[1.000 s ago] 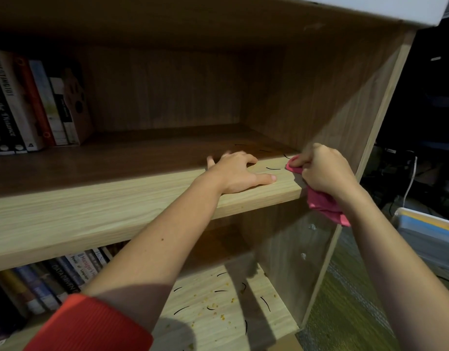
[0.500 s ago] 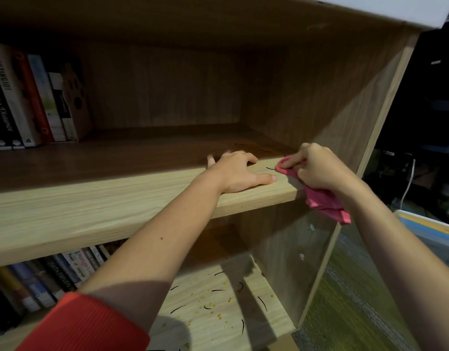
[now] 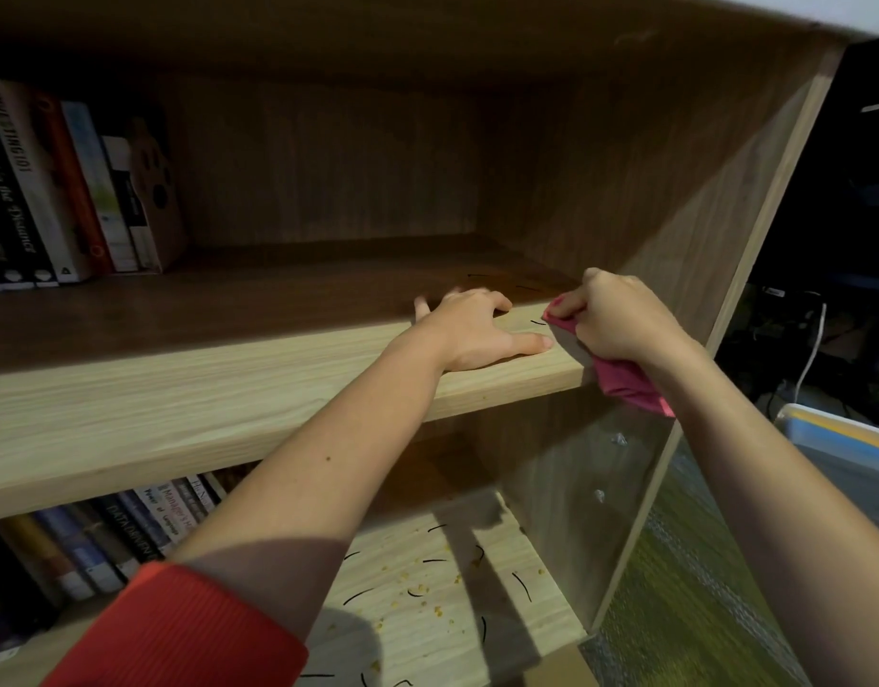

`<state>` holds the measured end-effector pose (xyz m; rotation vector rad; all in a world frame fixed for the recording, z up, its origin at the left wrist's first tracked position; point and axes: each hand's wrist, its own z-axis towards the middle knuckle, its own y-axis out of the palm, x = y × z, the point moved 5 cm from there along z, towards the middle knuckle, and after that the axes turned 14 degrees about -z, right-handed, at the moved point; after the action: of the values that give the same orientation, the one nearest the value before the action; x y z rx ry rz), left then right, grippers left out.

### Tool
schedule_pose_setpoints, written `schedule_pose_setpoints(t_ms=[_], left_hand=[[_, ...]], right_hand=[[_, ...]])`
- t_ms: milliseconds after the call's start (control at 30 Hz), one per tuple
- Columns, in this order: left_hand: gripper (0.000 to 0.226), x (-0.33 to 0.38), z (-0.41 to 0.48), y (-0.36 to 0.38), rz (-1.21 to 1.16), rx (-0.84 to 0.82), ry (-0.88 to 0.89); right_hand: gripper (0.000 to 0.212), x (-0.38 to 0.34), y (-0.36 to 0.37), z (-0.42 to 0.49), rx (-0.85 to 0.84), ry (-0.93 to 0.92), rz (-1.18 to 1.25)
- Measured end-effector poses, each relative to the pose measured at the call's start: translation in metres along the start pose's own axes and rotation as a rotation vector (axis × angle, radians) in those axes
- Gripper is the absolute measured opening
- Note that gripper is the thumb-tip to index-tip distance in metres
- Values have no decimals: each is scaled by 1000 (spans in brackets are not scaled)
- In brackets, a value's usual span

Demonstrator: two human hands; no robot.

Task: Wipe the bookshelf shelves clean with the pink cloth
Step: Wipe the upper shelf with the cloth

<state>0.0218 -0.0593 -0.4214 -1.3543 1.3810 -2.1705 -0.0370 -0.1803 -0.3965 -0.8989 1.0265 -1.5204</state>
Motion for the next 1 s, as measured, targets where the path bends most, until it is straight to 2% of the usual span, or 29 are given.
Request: schedule_pose_setpoints(t_ms=[300,433,633,867,1000], left_hand=[[69,1,-1,0,-3,11,1],[71,-1,1,1,-12,1,9],[72,-1,1,0,-14,3,5],[74,-2,2,1,-12,-5,12],[74,-2,1,0,-14,-7,14]], right_hand=[[32,-4,-1,4,2,-18,-2],[33,-1,-2,-11,25,-93,-4],[33,-7,-2,17,-76,-64,40],[43,7,-4,0,-56,-133,39],[36,-9,-2,19,-96,-144,-22]])
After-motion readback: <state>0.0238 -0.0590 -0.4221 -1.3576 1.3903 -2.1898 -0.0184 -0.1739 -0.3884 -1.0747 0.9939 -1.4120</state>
